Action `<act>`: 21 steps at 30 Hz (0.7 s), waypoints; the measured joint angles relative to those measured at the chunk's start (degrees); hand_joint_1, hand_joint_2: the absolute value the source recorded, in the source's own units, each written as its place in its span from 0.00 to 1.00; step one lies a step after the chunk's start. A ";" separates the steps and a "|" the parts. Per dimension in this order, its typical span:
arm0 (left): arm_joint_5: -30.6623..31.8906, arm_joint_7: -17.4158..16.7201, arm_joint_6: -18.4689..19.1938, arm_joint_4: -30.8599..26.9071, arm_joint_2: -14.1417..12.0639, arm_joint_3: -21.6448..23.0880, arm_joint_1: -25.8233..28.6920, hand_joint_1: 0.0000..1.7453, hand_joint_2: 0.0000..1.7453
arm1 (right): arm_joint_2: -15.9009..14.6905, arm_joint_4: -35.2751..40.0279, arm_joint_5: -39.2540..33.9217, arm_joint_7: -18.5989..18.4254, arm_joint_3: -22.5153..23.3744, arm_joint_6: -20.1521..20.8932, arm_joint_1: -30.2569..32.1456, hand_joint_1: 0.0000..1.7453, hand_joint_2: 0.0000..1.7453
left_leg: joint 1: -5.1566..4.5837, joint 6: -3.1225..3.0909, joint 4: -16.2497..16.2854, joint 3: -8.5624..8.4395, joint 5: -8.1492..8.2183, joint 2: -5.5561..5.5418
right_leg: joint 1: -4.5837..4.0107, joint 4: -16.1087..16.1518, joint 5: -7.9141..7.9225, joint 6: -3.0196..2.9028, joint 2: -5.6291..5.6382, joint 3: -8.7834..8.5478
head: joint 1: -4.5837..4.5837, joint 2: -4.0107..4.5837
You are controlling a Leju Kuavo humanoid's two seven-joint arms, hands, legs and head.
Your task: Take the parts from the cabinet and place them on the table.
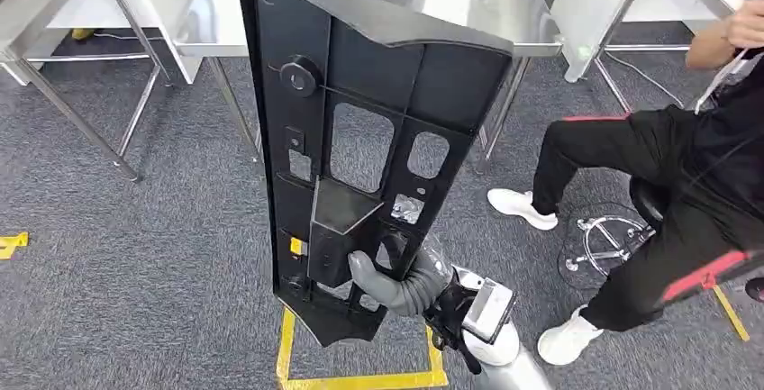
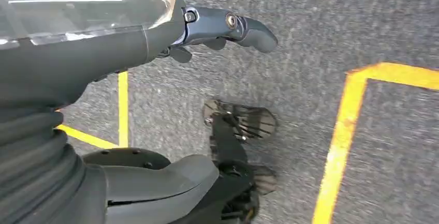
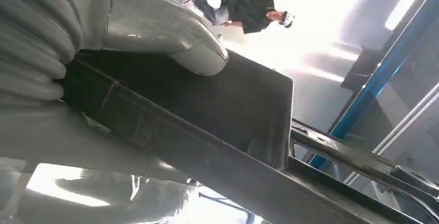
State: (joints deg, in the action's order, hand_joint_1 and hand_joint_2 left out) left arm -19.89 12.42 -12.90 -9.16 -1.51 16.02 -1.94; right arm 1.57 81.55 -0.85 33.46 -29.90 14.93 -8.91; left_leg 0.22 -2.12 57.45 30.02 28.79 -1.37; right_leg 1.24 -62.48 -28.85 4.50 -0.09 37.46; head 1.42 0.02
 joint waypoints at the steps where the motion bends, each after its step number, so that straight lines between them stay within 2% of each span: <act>1: 0.00 0.04 0.02 0.02 0.02 0.00 0.03 0.00 1.00 | 0.00 0.00 0.02 0.00 0.00 0.00 0.02 1.00 1.00 | -0.01 0.17 -0.04 -0.03 0.34 -0.05 | 0.00 2.38 2.06 0.29 0.00 -0.56 | 0.02 0.00; 2: 0.00 0.09 0.02 0.04 0.02 0.00 -0.04 0.00 1.00 | 0.00 -0.09 0.02 -0.02 -0.02 0.00 0.04 1.00 1.00 | -0.28 0.52 0.32 -0.84 1.05 -0.11 | -0.09 3.44 3.84 -0.33 -0.07 -0.65 | -0.07 0.00; 3: 0.00 0.09 0.02 0.02 0.02 -0.02 -0.02 0.00 1.00 | 0.02 -0.09 0.02 -0.04 -0.04 0.00 -0.12 1.00 1.00 | -0.29 0.79 0.11 -0.69 1.31 -0.19 | -0.35 3.46 2.97 -1.92 -0.08 -0.96 | -0.09 0.00; 4: 0.00 0.13 0.02 0.02 0.04 0.00 -0.09 0.00 1.00 | 0.18 -0.09 0.28 -0.24 -0.04 0.00 -0.17 1.00 1.00 | -0.24 1.29 -0.13 -0.72 1.70 -0.08 | -0.74 3.50 3.43 -2.62 0.10 -1.62 | -0.26 0.00; 5: 0.00 0.17 0.02 0.00 0.11 0.00 -0.08 0.00 1.00 | 0.28 -0.09 0.44 -0.39 -0.02 -0.02 -0.30 1.00 1.00 | -0.12 1.59 0.54 -1.12 1.20 0.00 | -0.67 3.84 3.32 -3.40 0.27 -1.64 | -0.15 0.00; 6: 0.00 0.22 0.02 0.00 0.09 0.00 -0.12 0.00 1.00 | 0.42 -0.09 0.46 -0.42 0.00 -0.02 -0.50 1.00 1.00 | -0.12 1.77 0.41 -1.48 1.41 0.04 | -0.49 3.83 3.12 -3.87 0.33 -2.59 | -0.13 0.00; 7: 0.00 0.22 0.02 0.00 -0.02 0.00 -0.17 0.00 1.00 | 0.66 -0.07 0.55 -0.44 0.04 -0.02 -0.62 1.00 1.00 | -0.02 2.09 1.04 -1.18 1.85 0.29 | -0.08 4.12 2.92 -4.33 0.39 -3.41 | -0.15 -0.02; 8: 0.00 0.26 0.04 0.00 0.15 0.02 -0.28 0.00 1.00 | 0.72 -0.07 0.59 -0.50 0.04 -0.02 -0.74 1.00 1.00 | 0.03 2.36 3.51 -0.34 2.01 0.58 | -0.06 4.22 2.49 -4.92 0.27 -4.16 | -0.31 0.00; 9: 0.00 0.28 0.09 0.00 0.22 0.04 -0.41 0.00 1.00 | 0.87 -0.07 0.59 -0.50 0.04 -0.02 -0.86 1.00 1.00 | 0.21 2.65 7.40 1.94 2.98 0.85 | -0.03 4.22 2.02 -5.27 0.28 -4.56 | -0.48 0.00; 11: 0.00 0.28 0.07 0.00 0.26 0.04 -0.25 0.00 1.00 | 1.03 -0.15 0.70 -0.59 0.04 -0.02 -0.90 1.00 1.00 | 0.43 3.22 15.13 7.84 6.08 0.97 | -0.15 4.22 1.14 -5.35 0.34 -5.30 | -0.46 0.00; 12: 0.00 0.28 0.07 0.00 0.26 0.04 -0.13 0.00 1.00 | 1.05 -0.28 0.70 -0.59 0.04 -0.02 -0.89 1.00 1.00 | 0.45 3.37 16.71 9.86 6.84 0.97 | -0.20 4.22 0.65 -5.33 0.41 -5.75 | -0.48 0.00; 13: 0.00 0.28 0.07 0.00 0.26 0.04 -0.10 0.00 1.00 | 1.09 -0.31 0.72 -0.65 0.04 -0.02 -0.89 1.00 1.00 | 0.45 3.32 16.25 10.86 6.37 0.98 | -0.20 4.22 0.15 -5.23 0.50 -6.35 | -0.48 0.00; 14: 0.00 0.28 0.07 0.00 0.26 0.04 -0.10 0.00 1.00 | 1.11 -0.31 0.83 -0.72 0.04 -0.02 -0.89 1.00 1.00 | 0.46 3.20 13.57 10.72 4.35 1.05 | -0.19 4.22 -0.50 -5.11 0.55 -7.26 | -0.48 0.00; 15: 0.00 0.28 0.07 0.00 0.24 0.04 -0.11 0.00 1.00 | 1.20 -0.31 0.87 -0.79 0.07 -0.02 -0.91 1.00 1.00 | 0.45 2.97 9.89 9.75 1.55 1.15 | -0.19 4.22 -1.10 -4.99 0.55 -8.13 | -0.48 0.00; 16: 0.00 0.28 0.04 0.00 0.22 0.04 -0.09 0.00 1.00 | 1.38 -0.31 0.87 -0.85 0.07 -0.02 -0.92 1.00 1.00 | 0.43 2.61 5.00 8.35 -2.50 1.27 | -0.19 4.24 -1.81 -4.82 0.53 -9.11 | -0.46 0.00; 17: 0.00 0.28 0.04 0.04 0.20 0.04 -0.03 0.00 1.00 | 1.49 -0.35 0.87 -0.87 0.07 -0.02 -0.91 1.00 1.00 | 0.30 2.11 1.79 7.66 -5.77 1.46 | -0.21 4.39 -2.38 -4.57 0.52 -9.27 | -0.42 0.00; 18: 0.00 0.26 0.04 0.11 0.20 0.04 -0.11 0.00 1.00 | 1.51 -0.42 0.94 -0.94 0.04 -0.02 -0.99 1.00 1.00 | -0.23 1.94 2.12 7.93 -3.73 1.68 | -0.56 4.69 -2.78 -4.06 0.57 -9.44 | -0.37 0.00; 20: 0.00 0.24 0.02 0.04 0.24 0.04 -0.10 0.00 1.00 | 1.73 -0.33 0.96 -1.01 0.04 -0.02 -1.06 1.00 1.00 | -0.52 1.05 0.85 6.96 -3.90 1.48 | -0.66 5.25 -2.85 -3.33 0.58 -10.77 | -0.54 0.00; 21: 0.02 0.24 0.02 0.04 0.24 0.04 -0.12 0.00 1.00 | 1.70 -0.33 0.92 -0.98 0.04 -0.04 -1.04 1.00 1.00 | -0.59 0.38 0.42 6.46 -3.66 1.55 | -0.71 5.47 -2.34 -2.53 0.50 -11.22 | -0.42 0.00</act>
State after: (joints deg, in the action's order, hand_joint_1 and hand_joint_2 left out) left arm -19.87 12.65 -12.87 -9.11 -1.27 16.06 -2.06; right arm 3.28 81.22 0.07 32.48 -29.86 14.88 -9.95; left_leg -0.37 -1.75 57.87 36.48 25.13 0.18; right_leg 0.54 -57.01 -31.20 1.97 0.41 26.25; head 1.01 0.02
